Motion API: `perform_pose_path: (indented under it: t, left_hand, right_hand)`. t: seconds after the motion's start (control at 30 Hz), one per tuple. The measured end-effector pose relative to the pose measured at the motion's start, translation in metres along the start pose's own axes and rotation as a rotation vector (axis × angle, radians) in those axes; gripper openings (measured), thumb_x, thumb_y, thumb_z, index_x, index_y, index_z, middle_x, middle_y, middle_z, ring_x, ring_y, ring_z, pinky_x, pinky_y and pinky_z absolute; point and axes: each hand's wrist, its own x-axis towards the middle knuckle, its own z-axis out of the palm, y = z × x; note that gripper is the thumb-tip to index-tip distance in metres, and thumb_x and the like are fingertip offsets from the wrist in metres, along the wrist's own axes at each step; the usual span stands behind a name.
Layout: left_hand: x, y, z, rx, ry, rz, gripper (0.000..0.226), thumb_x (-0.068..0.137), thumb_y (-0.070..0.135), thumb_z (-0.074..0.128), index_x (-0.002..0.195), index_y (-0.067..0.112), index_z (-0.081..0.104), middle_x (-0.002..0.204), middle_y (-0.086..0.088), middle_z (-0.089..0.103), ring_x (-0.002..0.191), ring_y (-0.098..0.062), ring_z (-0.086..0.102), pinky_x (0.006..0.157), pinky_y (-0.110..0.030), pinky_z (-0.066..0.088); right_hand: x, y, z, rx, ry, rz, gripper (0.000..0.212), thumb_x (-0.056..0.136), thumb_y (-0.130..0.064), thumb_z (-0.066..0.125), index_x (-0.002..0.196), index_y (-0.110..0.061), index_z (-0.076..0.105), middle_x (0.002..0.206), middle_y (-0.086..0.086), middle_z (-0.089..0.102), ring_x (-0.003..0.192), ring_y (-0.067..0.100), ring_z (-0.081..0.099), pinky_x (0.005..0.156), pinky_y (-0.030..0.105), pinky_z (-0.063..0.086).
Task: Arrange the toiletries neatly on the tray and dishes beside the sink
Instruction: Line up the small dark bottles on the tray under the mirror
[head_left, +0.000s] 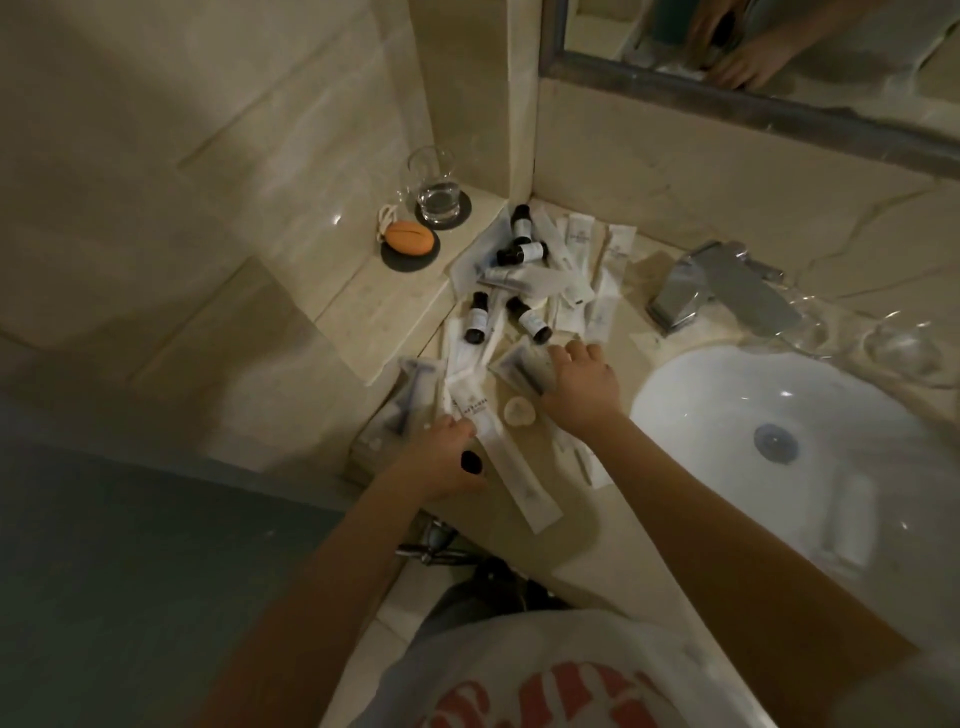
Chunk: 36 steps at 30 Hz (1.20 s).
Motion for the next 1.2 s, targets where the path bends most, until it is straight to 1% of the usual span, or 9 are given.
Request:
perform_pose_path:
  t: [0.13,0.2,0.33,0.47,0.67,0.77,0.97,1.1,1.2]
  left_hand:
    - [-0.003,0.003,0.006,-0.030,0.072,0.051,0.024,0.087,0.029,0.059,0.104,0.016,0.049,0.106,-0.004,0.052,0.090,-0.018,0.048,0.067,-0.022,0.036]
    - [-0.005,0.004,0.008,-0.079,0.104,0.081,0.014,0.087,0.022,0.060,0.091,0.014,0.048,0.093,-0.003,0.050,0.084,-0.015,0.046,0.059,-0.018,0.029]
    - [-0.006,0.004,0.008,-0.197,0.125,0.078,0.015,0.084,0.016,0.063,0.088,0.014,0.049,0.088,0.000,0.051,0.082,-0.013,0.049,0.060,-0.015,0.032]
    - [-0.006,0.006,0.009,-0.260,0.148,0.076,0.017,0.083,0.012,0.063,0.085,0.016,0.047,0.080,0.006,0.050,0.084,-0.014,0.051,0.060,-0.017,0.035]
    - [-0.003,0.004,0.001,-0.298,0.209,0.046,0.026,0.079,0.018,0.070,0.089,0.015,0.047,0.085,0.004,0.053,0.087,-0.016,0.054,0.067,-0.022,0.042]
    - [-0.001,0.009,-0.014,-0.347,0.239,0.016,0.028,0.077,0.020,0.074,0.092,0.013,0.051,0.089,-0.001,0.057,0.085,-0.019,0.057,0.069,-0.027,0.046]
    - [-0.001,0.028,-0.059,-0.450,0.383,0.105,0.031,0.072,0.020,0.077,0.094,0.015,0.055,0.093,0.000,0.058,0.086,-0.016,0.056,0.070,-0.026,0.046]
    - [-0.004,0.042,-0.078,-0.539,0.441,0.171,0.045,0.072,0.021,0.078,0.109,0.010,0.055,0.102,0.001,0.055,0.093,-0.014,0.053,0.078,-0.026,0.042]
    - [-0.003,0.051,-0.086,-0.636,0.389,0.237,0.037,0.076,0.022,0.075,0.105,0.013,0.056,0.104,-0.001,0.059,0.097,-0.017,0.057,0.084,-0.029,0.046]
  right_hand:
    - [-0.008,0.014,0.004,0.202,0.109,-0.003,0.060,0.082,-0.013,0.055,0.138,-0.006,0.035,0.140,0.018,0.038,0.125,0.037,0.037,0.103,0.042,0.036]
    - [-0.011,0.021,0.005,0.343,0.167,-0.006,0.060,0.081,-0.004,0.054,0.138,-0.004,0.035,0.139,0.019,0.040,0.118,0.037,0.045,0.096,0.040,0.040]
    - [-0.014,0.031,0.010,0.610,0.087,0.126,0.047,0.088,-0.004,0.051,0.133,-0.009,0.039,0.129,0.018,0.054,0.111,0.037,0.055,0.084,0.034,0.042]
    - [-0.012,0.040,0.019,0.683,0.035,0.208,0.020,0.089,-0.011,0.055,0.107,-0.004,0.054,0.107,0.019,0.063,0.099,0.035,0.058,0.075,0.028,0.035]
    - [-0.013,0.047,0.006,0.943,0.049,0.239,0.018,0.082,-0.009,0.062,0.099,-0.010,0.055,0.107,0.016,0.063,0.101,0.033,0.059,0.092,0.047,0.050]
    - [-0.020,0.048,-0.006,1.130,0.023,0.200,0.021,0.081,-0.006,0.066,0.096,-0.015,0.054,0.104,0.013,0.063,0.098,0.028,0.061,0.093,0.047,0.051]
    - [-0.040,0.034,-0.039,1.451,-0.081,0.097,0.022,0.094,-0.014,0.055,0.115,-0.017,0.054,0.098,0.010,0.064,0.091,0.020,0.067,0.083,0.033,0.056]
    - [-0.053,0.022,-0.052,1.586,-0.130,0.043,0.018,0.098,-0.016,0.046,0.114,-0.021,0.053,0.082,0.005,0.057,0.076,0.017,0.060,0.072,0.027,0.052]
    - [-0.061,0.021,-0.059,1.683,-0.094,0.067,0.016,0.098,-0.018,0.045,0.111,-0.021,0.054,0.078,0.004,0.054,0.069,0.017,0.052,0.066,0.028,0.043]
